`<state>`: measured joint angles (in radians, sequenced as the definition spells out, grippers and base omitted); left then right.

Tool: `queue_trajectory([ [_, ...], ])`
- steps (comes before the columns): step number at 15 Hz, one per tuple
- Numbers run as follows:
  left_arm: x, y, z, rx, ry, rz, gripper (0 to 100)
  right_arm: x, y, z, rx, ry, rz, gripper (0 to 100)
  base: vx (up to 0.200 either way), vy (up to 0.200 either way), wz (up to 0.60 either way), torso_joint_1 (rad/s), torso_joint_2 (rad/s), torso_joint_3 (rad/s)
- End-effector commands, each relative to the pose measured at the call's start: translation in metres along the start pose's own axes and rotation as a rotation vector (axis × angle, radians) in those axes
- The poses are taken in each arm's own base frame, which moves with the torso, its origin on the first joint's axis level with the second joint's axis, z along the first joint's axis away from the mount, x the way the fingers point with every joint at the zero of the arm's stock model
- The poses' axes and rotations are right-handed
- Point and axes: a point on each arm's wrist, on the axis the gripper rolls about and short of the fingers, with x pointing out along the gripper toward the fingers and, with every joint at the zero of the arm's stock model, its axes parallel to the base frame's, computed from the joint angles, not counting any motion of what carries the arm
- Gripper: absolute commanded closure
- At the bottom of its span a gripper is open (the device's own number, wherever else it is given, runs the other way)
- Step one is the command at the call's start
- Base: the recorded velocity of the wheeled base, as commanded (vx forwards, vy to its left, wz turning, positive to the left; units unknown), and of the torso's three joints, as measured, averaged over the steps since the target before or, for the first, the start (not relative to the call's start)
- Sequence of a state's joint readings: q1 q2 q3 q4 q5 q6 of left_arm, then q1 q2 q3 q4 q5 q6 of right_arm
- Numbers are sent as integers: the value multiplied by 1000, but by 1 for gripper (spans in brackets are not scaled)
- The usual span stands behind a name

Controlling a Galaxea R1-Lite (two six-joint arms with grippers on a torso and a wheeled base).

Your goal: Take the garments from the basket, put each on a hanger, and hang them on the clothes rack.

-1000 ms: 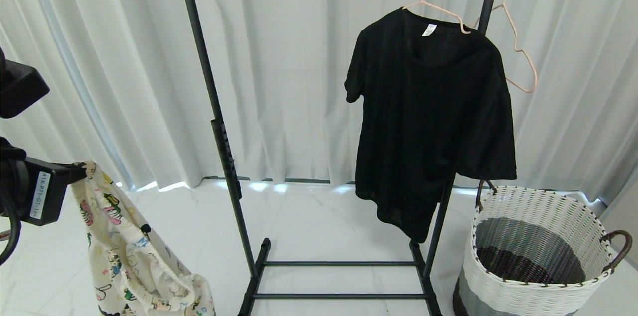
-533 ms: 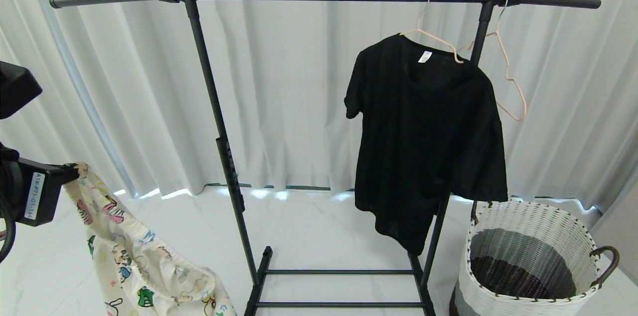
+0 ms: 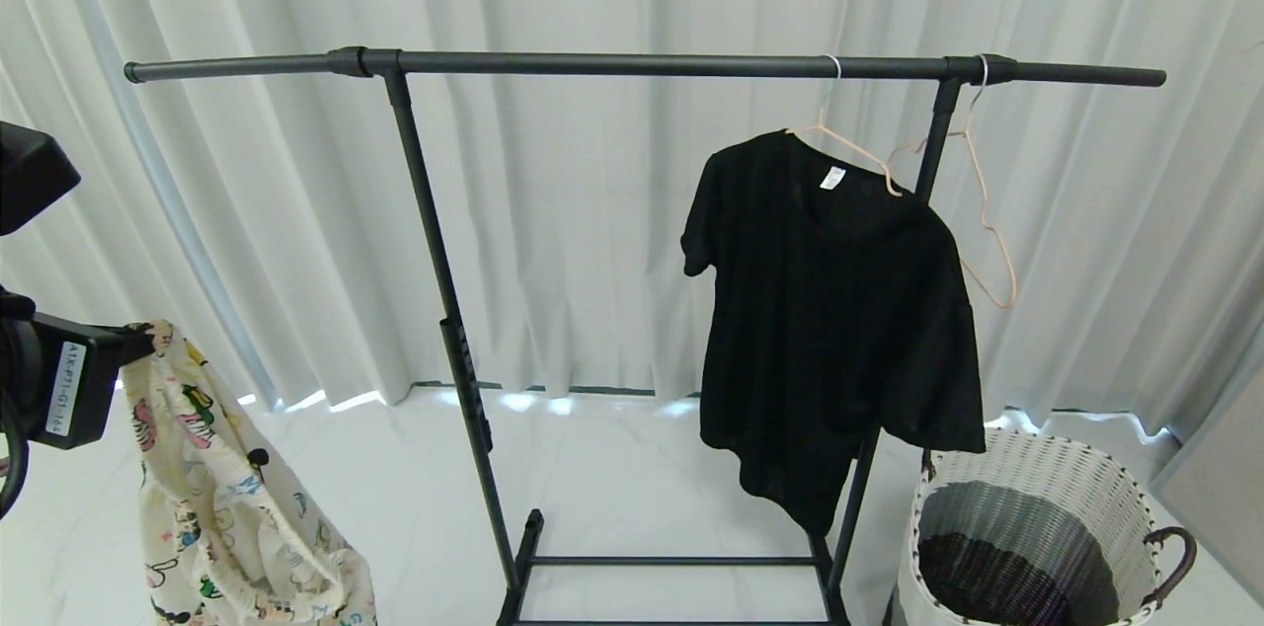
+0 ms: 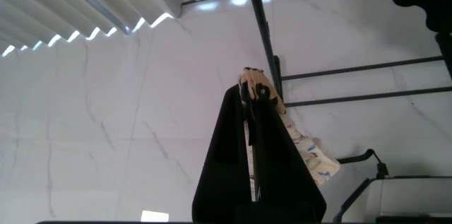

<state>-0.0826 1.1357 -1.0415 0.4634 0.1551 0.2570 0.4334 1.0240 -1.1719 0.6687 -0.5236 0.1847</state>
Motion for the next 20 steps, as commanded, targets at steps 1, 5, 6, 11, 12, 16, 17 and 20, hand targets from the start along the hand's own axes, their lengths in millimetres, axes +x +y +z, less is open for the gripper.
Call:
queue_trajectory([
  [1, -1, 0, 0, 2, -5, -2, 100, 4, 2, 1, -6, 10, -2, 0, 0, 0, 0, 207, -491, -276],
  [5, -3, -1, 0, 4, -10, -3, 100, 5, 3, 1, -7, 14, -4, 0, 0, 0, 0, 227, -508, -283],
  [6, -4, -1, -1, 5, -13, -4, 100, 5, 3, 0, -7, 14, -4, 0, 0, 0, 0, 188, -432, -242],
  [11, -10, -3, -2, 14, -37, -21, 100, 6, 5, 3, 11, -7, 59, 0, 200, 0, 0, 44, -111, -59],
  [12, -11, -3, -2, 13, -41, -21, 100, 6, 5, 4, 16, -13, 65, 0, 200, 0, 0, 27, 2, -7],
  [16, -12, -4, -2, 14, -44, -23, 100, 11, 4, 4, 28, 11, 104, 0, 200, 0, 0, 8, 1, 1],
  [17, -12, -4, -2, 16, -44, -26, 100, 15, 4, 4, 29, 26, 106, 0, 200, 0, 0, -2, 2, 2],
  [20, -11, -6, -5, 21, -35, -33, 100, 32, 10, -9, -10, 73, 119, 0, 200, 0, 0, 5, -1, 1],
])
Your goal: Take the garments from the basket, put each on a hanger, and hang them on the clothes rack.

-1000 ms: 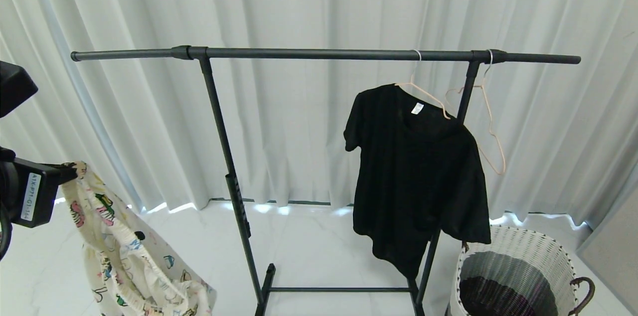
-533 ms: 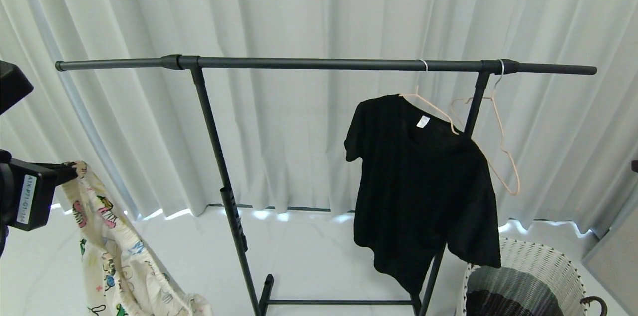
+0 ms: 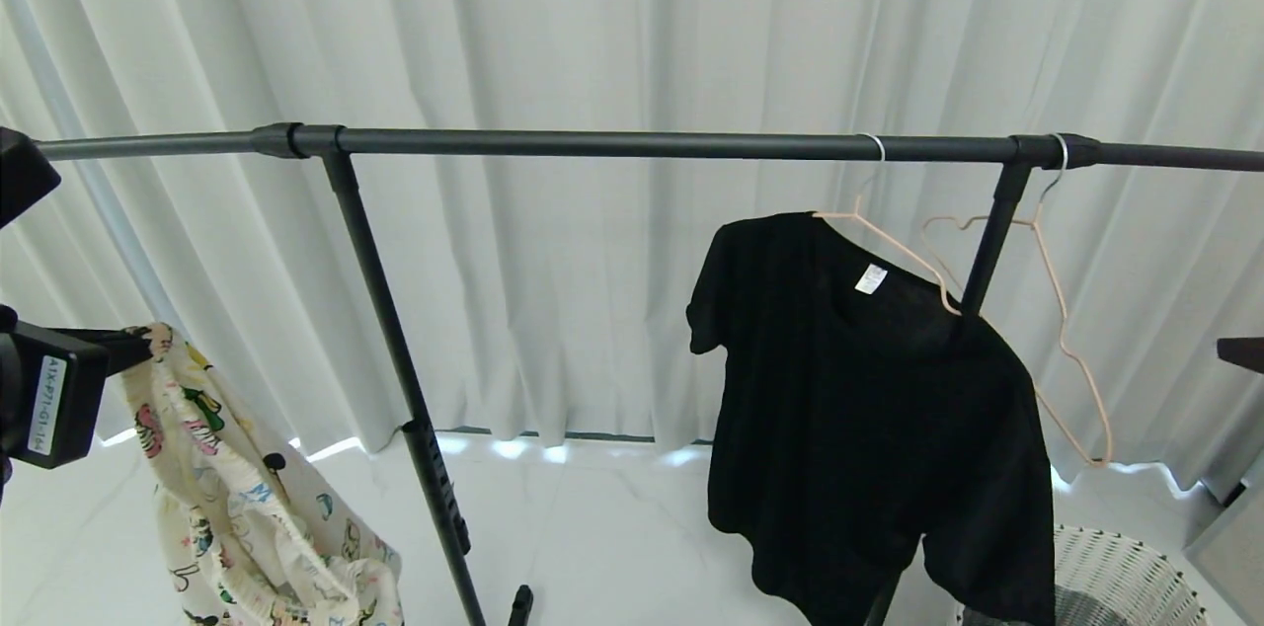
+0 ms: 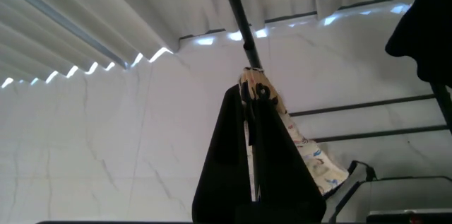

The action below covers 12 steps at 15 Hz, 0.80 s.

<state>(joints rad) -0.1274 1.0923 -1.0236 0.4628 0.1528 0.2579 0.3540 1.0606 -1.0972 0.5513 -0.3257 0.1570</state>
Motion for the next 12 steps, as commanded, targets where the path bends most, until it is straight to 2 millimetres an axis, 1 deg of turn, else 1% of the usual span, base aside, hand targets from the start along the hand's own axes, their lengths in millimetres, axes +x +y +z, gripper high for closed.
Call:
queue_trajectory([
  [1, -2, -1, -4, 2, 0, -3, 100, 26, 5, -13, -12, 47, -10, 0, 200, 0, 0, 2, 2, 7],
  [3, -5, -2, -9, 3, -1, -4, 100, 45, 6, -18, 7, 33, 2, 0, 200, 0, 0, 0, 2, 2],
  [4, -6, -3, -13, 5, 5, -6, 100, 59, 5, -21, 16, 36, 4, 0, 200, 0, 0, 2, 7, -17],
  [8, -8, -4, -16, 4, 4, -6, 100, 79, -5, -27, 5, 108, -11, 0, 0, 0, 0, 0, 0, 0],
  [10, -5, -4, -14, 3, -11, -2, 100, 91, -9, -28, 24, 116, -22, 0, 0, 0, 0, 0, 0, 0],
  [12, -1, -4, -12, -1, -42, 6, 100, 101, -10, -29, 34, 109, 6, 0, 0, 0, 0, 0, 0, 0],
])
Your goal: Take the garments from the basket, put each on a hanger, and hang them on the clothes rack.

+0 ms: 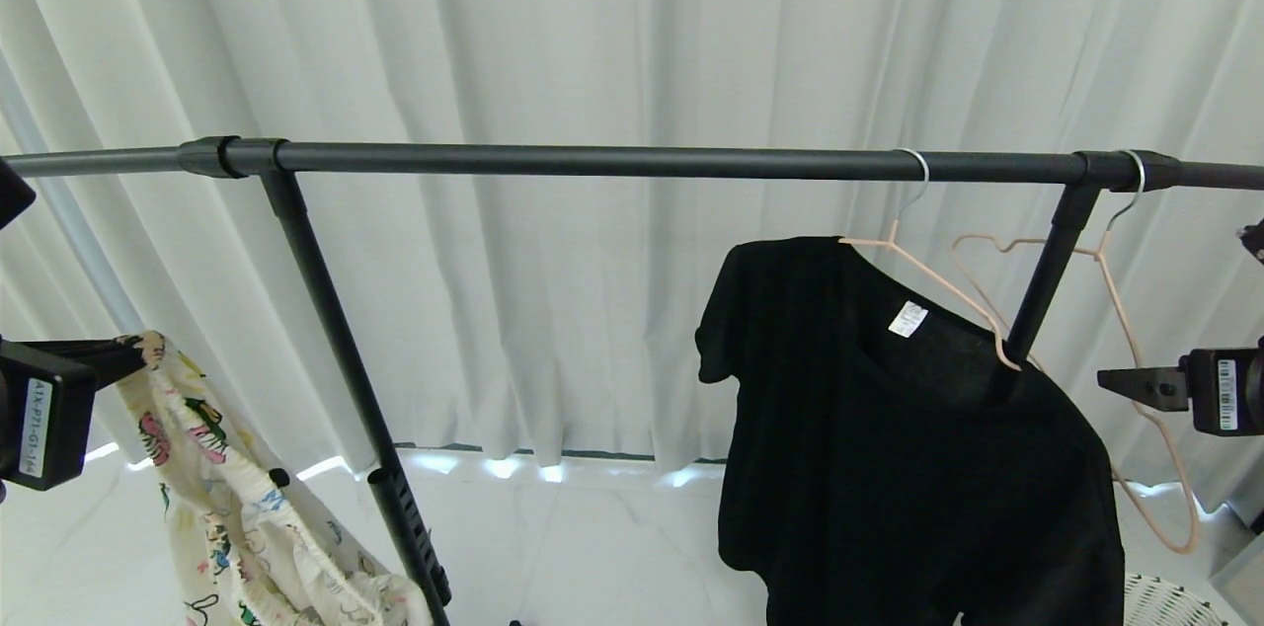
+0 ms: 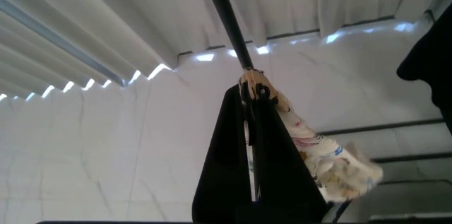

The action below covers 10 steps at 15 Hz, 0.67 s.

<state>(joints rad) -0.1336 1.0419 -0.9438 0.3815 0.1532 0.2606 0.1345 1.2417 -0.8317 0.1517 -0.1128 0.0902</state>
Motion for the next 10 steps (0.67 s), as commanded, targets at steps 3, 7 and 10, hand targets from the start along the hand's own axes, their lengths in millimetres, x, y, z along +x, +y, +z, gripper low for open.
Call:
queue_trajectory([
  [3, 4, -1, -1, 5, 5, -1, 100, 39, -4, -4, 12, 68, -15, 0, 0, 0, 0, 0, 0, 0],
  [7, 5, -1, -3, 6, 11, -1, 100, 60, -2, -2, -7, 66, -7, 0, 0, 0, 0, 0, 0, 0],
  [10, 6, -2, -3, 7, 15, -4, 100, 67, -7, -3, -3, 76, -2, 0, 0, 0, 0, 0, 0, 0],
])
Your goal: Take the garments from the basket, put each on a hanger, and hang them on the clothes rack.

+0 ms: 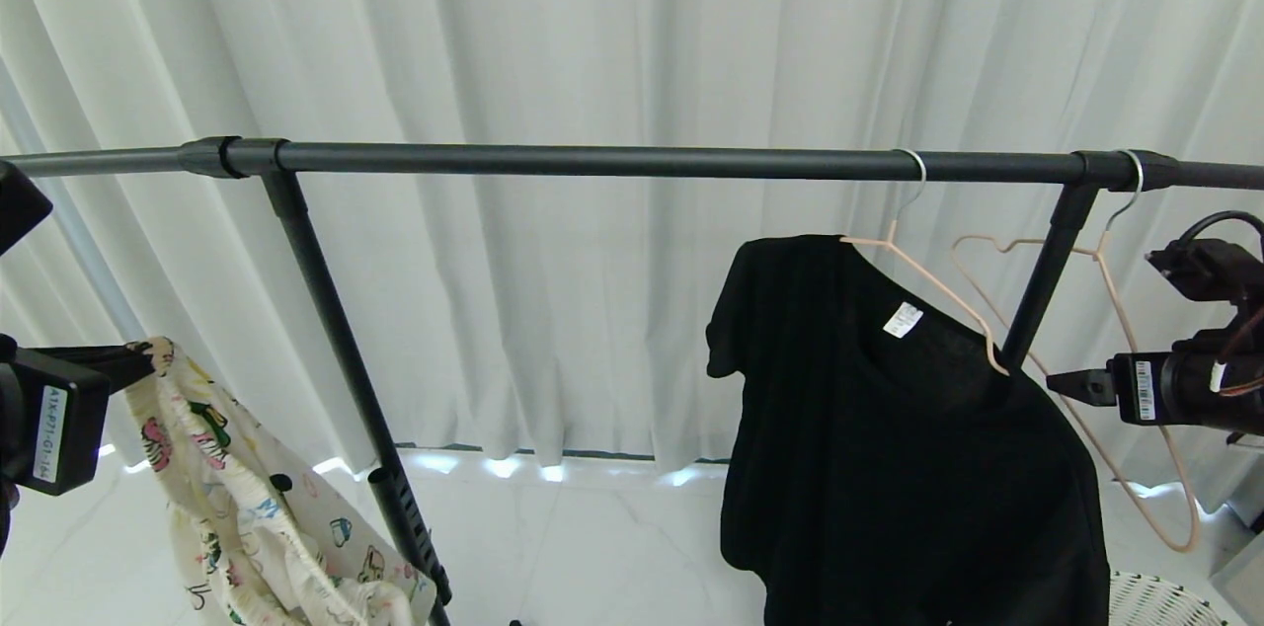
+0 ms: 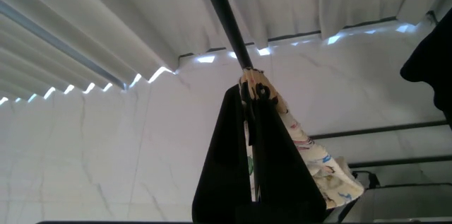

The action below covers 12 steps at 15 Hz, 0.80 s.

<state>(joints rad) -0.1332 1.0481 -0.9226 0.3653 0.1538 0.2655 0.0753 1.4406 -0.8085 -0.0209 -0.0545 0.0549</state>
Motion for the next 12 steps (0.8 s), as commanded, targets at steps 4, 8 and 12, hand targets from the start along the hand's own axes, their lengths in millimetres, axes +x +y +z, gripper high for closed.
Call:
queue_trajectory([
  [4, -1, 0, 0, 0, -3, 2, 100, 15, -5, 1, 6, 6, -3, 0, 0, 0, 0, 0, 0, 0],
  [8, 0, 0, 0, 0, -3, 0, 100, 15, -5, 0, -9, 9, 8, 100, 0, 0, 0, 0, 0, 0],
  [12, 0, 0, -2, -1, 3, 0, 100, 16, -4, 1, -12, 2, 8, 100, 0, 0, 0, 0, 0, 0],
])
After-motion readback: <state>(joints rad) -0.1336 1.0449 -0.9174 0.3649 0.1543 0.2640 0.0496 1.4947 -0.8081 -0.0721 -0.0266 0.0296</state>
